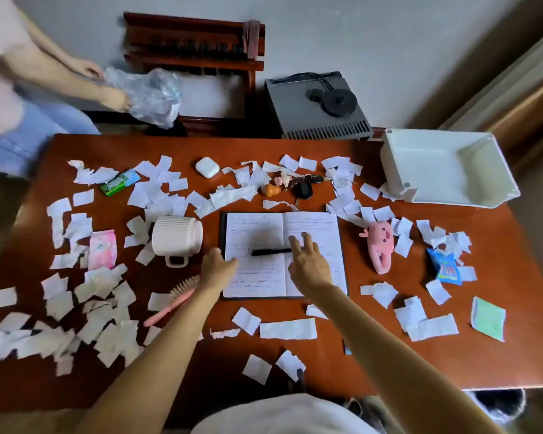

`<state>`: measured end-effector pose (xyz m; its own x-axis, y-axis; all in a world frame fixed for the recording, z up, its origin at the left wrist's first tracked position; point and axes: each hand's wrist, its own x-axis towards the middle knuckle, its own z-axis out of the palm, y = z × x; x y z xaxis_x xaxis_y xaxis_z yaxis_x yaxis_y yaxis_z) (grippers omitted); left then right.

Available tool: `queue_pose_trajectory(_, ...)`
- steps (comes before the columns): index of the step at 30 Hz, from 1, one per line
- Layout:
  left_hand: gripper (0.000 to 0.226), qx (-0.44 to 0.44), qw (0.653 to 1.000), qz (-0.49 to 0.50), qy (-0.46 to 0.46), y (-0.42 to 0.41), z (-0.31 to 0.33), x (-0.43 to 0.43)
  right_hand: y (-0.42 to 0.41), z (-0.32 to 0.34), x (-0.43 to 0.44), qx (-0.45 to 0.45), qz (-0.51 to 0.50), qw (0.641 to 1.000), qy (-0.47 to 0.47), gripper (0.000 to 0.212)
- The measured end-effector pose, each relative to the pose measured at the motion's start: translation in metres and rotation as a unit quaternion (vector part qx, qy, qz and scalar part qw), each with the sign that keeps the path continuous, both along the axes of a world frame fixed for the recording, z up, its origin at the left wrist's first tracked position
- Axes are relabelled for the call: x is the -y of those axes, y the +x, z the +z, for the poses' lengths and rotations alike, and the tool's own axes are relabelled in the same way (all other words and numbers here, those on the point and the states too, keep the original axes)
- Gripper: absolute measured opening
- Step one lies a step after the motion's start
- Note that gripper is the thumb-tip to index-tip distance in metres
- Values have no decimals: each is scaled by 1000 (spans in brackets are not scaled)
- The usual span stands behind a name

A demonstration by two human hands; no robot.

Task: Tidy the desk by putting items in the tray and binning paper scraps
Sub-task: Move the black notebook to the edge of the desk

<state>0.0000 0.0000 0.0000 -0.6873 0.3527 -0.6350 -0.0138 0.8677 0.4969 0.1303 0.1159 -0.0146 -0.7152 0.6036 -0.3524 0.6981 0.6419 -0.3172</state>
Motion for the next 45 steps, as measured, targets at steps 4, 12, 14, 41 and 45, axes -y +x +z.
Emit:
queue_pose_trajectory(4, 56, 34, 998, 55, -17, -9, -8, -13, -6, -10, -9, 40, 16, 999, 13, 48)
queue_pose_trajectory(12, 62, -36, 999, 16, -23, -7, -14, -14, 17, -27, -6, 29, -29, 999, -16, 35)
queue_pose_trajectory(14, 56, -72, 997, -1, 14, -5, -9, -11, 20, -27, -5, 3, -57, 997, -48, 26)
queue_pose_trajectory(41, 64, -136, 960, -242, 15, 96, 22, -124, 86, -17, -48, -86, -302, 934, -171, 30)
queue_pose_trajectory(45, 50, -120, 960, -253, -11, 106, 4, -132, 84, -20, -51, -102, -331, 912, -221, 36)
